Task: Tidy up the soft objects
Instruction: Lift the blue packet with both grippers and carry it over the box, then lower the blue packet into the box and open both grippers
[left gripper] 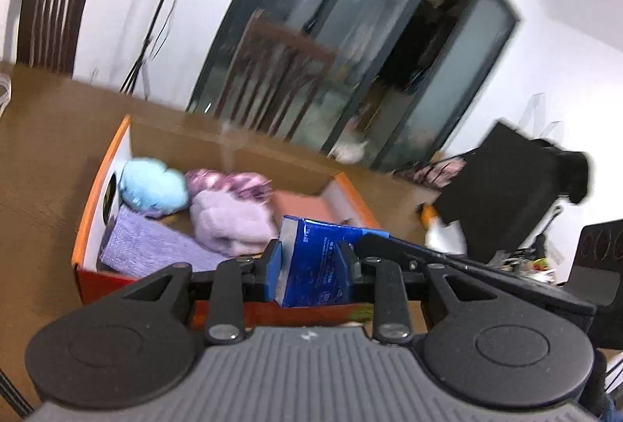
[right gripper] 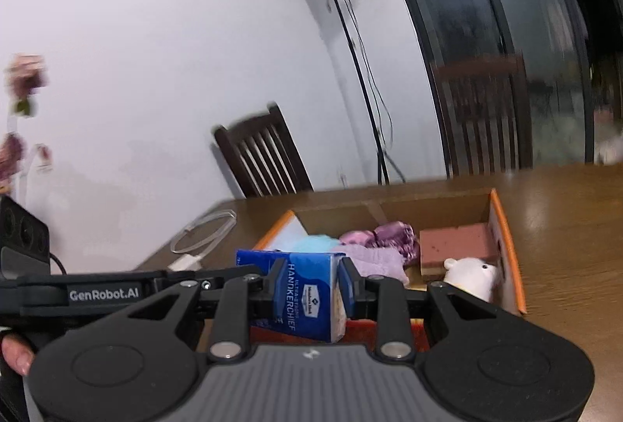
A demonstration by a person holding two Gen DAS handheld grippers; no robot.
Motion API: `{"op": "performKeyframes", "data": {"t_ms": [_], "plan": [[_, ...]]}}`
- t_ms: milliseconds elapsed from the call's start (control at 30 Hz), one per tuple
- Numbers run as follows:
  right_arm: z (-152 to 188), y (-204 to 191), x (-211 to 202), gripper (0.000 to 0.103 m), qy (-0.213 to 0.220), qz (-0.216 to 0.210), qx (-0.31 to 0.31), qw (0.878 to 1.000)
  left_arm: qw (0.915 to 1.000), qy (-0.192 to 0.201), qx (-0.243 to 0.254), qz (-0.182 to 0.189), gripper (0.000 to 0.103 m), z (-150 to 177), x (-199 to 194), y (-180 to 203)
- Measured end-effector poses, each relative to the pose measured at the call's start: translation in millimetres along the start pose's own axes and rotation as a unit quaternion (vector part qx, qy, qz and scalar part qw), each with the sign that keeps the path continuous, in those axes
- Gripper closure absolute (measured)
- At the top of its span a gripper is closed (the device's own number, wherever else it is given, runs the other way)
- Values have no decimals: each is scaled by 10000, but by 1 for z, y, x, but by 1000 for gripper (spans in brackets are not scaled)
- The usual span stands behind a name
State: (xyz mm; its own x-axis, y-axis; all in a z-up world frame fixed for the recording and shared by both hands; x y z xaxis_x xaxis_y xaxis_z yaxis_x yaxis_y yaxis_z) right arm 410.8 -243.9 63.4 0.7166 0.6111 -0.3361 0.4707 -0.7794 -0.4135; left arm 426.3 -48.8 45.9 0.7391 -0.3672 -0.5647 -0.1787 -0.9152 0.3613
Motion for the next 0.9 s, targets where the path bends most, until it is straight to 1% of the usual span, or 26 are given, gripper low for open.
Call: {"op": "performKeyframes", "data": {"t_ms": [33, 100, 167, 233, 300, 367, 433, 500, 567, 667, 733, 767, 800, 833, 867, 900], "plan": [[-2, 11, 14, 75, -112, 9, 164, 9998, 9998, -164, -17, -111, 74, -2, 16, -4], [-3, 30, 44, 75, -371, 58, 408, 9985, 9990, -347, -11, -275, 74, -2, 40, -13], [0, 43, 68, 75, -585, 181, 456, 9971, 9980, -504, 32, -386, 74, -2, 60, -18], [4, 50, 86, 75, -844, 281, 435, 9951, 9959, -756, 1, -500, 74, 2, 79, -26], [12, 54, 98, 74, -1083, 382, 368, 9927, 9957, -734, 92, -553, 75, 5, 88, -31], [19, 55, 105, 77, -1191, 493, 174, 9915, 9951, -709, 252, -635, 76, 9, 92, -30], [26, 54, 111, 80, -1259, 635, -59, 9900, 9930, -704, 473, -818, 78, 11, 97, -24], [27, 55, 115, 88, -1298, 749, -215, 9885, 9911, -662, 656, -946, 78, 15, 101, -20], [27, 54, 116, 91, -1290, 834, -311, 9876, 9912, -604, 714, -938, 78, 17, 106, -20], [28, 55, 113, 91, -1233, 816, -316, 9885, 9918, -579, 721, -886, 77, 17, 105, -21], [27, 56, 110, 89, -1188, 752, -269, 9897, 9928, -614, 637, -804, 75, 13, 102, -22], [26, 56, 106, 86, -1170, 709, -218, 9904, 9934, -631, 556, -780, 72, 12, 98, -23], [24, 55, 101, 81, -1140, 677, -182, 9910, 9939, -607, 512, -767, 70, 10, 93, -22], [22, 54, 96, 78, -1094, 662, -200, 9916, 9943, -549, 513, -750, 67, 10, 87, -21], [19, 50, 89, 71, -1035, 692, -279, 9918, 9946, -483, 521, -761, 63, 9, 79, -19], [18, 47, 83, 64, -976, 739, -368, 9918, 9945, -423, 538, -788, 63, 8, 72, -18]]}}
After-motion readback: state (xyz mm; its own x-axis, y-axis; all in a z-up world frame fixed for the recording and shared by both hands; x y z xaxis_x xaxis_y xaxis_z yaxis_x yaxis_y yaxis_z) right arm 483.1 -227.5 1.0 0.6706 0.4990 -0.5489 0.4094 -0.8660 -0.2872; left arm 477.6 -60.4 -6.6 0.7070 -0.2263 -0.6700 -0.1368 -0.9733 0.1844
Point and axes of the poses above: each gripper's, at about its wrist camera, not at the fingertips, and x roughly the way its jaws point, y to its right, z to its underside, the point moved 2 cm from there along x, roughly the way its jaws point, and after that the axes turned 10 degrees about -z, right-handed, at the moved point
